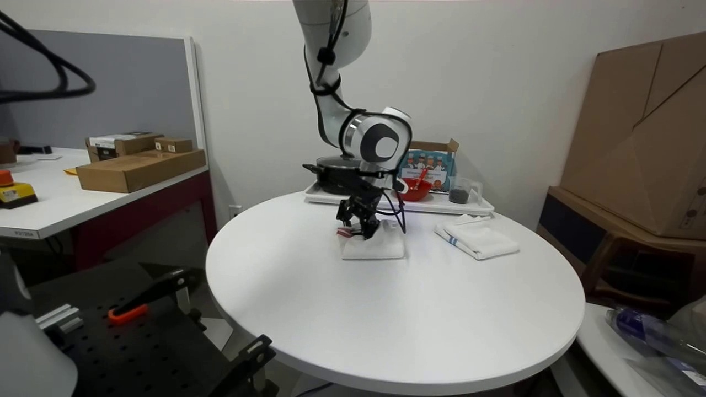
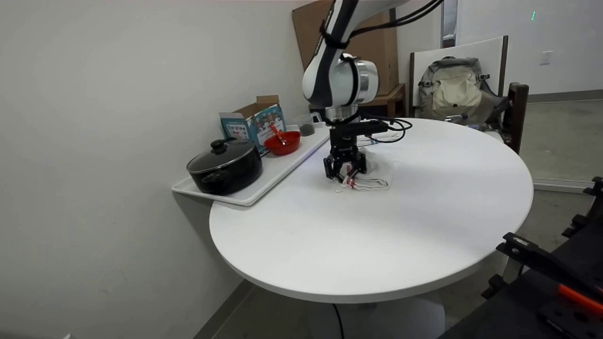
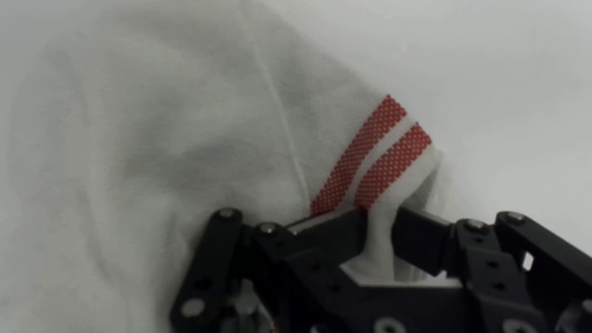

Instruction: Use the towel on the center to wipe the table

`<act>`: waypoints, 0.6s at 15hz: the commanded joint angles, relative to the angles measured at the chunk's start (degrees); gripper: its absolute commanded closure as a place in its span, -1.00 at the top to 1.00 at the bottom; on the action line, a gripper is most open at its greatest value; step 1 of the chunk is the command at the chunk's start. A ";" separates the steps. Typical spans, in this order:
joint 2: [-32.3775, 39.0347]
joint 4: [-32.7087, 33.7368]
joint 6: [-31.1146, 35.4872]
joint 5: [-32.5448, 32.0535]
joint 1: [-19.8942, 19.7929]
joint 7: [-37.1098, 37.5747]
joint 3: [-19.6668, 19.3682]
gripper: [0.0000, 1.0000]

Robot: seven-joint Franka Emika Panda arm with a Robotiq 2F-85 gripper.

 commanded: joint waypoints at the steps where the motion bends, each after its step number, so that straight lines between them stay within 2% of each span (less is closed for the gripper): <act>1: -4.12 -8.16 4.86 3.37 -4.68 -2.41 -0.24 -0.88; 5: -7.78 -17.46 9.62 5.97 -8.11 -3.62 0.10 -0.88; 9: -10.83 -27.13 11.23 6.98 -7.50 -4.98 2.18 -0.88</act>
